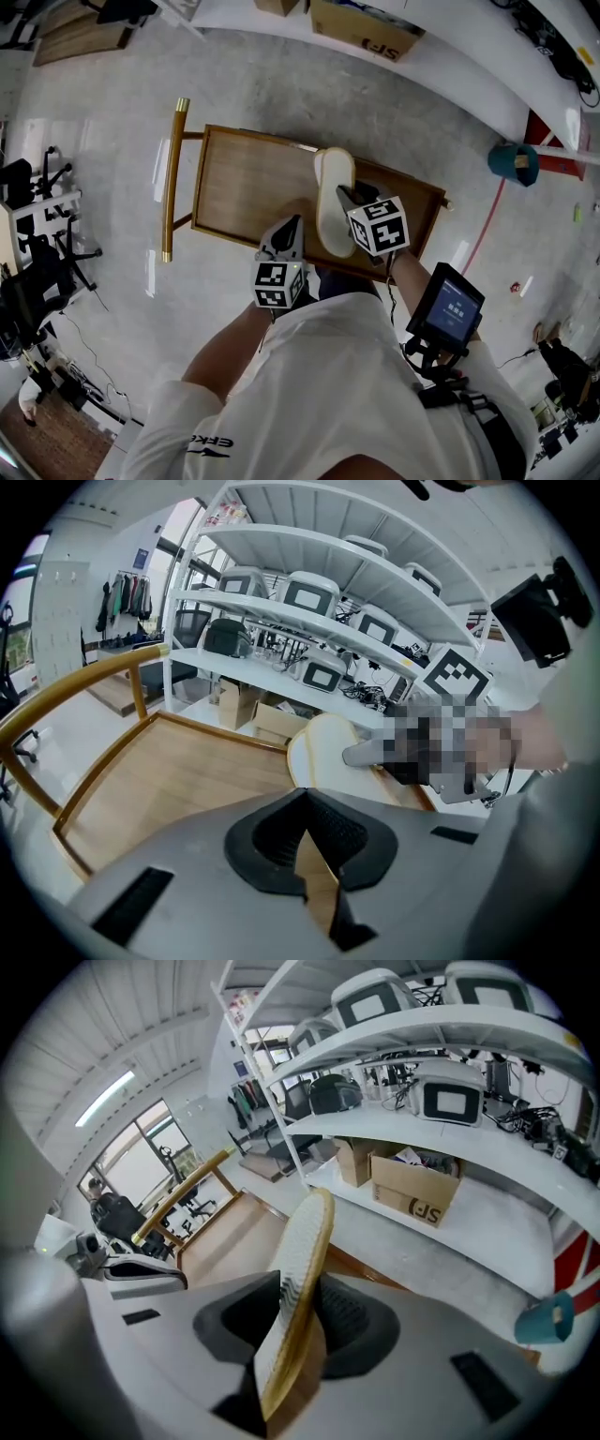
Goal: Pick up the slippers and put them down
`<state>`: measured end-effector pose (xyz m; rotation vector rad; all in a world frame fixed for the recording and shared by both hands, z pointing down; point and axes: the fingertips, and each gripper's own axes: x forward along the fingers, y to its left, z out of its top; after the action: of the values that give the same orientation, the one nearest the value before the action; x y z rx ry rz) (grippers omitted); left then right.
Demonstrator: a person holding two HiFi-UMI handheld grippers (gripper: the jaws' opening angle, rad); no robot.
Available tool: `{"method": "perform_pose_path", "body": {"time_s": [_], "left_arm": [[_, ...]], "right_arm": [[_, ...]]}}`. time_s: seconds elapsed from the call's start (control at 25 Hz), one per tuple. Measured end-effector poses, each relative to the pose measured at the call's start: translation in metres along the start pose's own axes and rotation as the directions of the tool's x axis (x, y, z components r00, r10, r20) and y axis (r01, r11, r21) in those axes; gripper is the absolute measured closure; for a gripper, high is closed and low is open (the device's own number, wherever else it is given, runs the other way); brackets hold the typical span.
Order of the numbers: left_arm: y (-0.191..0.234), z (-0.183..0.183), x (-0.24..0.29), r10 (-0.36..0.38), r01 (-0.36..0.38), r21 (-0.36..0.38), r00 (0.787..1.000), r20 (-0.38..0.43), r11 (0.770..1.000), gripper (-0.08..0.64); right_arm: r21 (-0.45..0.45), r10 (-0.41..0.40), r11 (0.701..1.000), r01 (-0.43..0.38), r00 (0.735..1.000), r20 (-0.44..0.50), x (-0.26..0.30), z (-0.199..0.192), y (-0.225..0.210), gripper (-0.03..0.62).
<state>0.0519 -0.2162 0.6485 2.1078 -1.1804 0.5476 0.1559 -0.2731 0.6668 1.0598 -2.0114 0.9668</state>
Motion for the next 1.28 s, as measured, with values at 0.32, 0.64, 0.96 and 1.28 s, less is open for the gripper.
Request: {"method": "perform_pose_path", "body": {"time_s": [0.32,0.64,0.96,1.28], "left_arm": [[0.016,-0.002,-0.019,0.02,-0.019,-0.021,0.999,0.026,1.0,0.557],[0.036,-0.009,-0.039,0.044,-0.042,-0.047,0.998,0.043,0.998,0.557],[0.046,-0.014,-0.056,0.062,-0.058,-0.066,0.996,0.059,0.996,0.557],[0.056,-0.017,-0.07,0.082,-0.076,-0.076,0.994,0.078,0.994,0.557]], "right_arm": [[-0.119,-0.038,0.992,0.033,0.999,-0.037,0.009,-0.004,0.033,0.469],[-0.173,0.002,0.985,-0.014,0.998,-0.067,0.022,-0.012,0.071,0.465],[-0.167,0.097,0.978,-0.122,0.984,-0.15,0.034,-0.026,0.104,0.454],[-0.234,0.11,0.959,-0.163,0.969,-0.221,0.034,-0.039,0.123,0.456]]}}
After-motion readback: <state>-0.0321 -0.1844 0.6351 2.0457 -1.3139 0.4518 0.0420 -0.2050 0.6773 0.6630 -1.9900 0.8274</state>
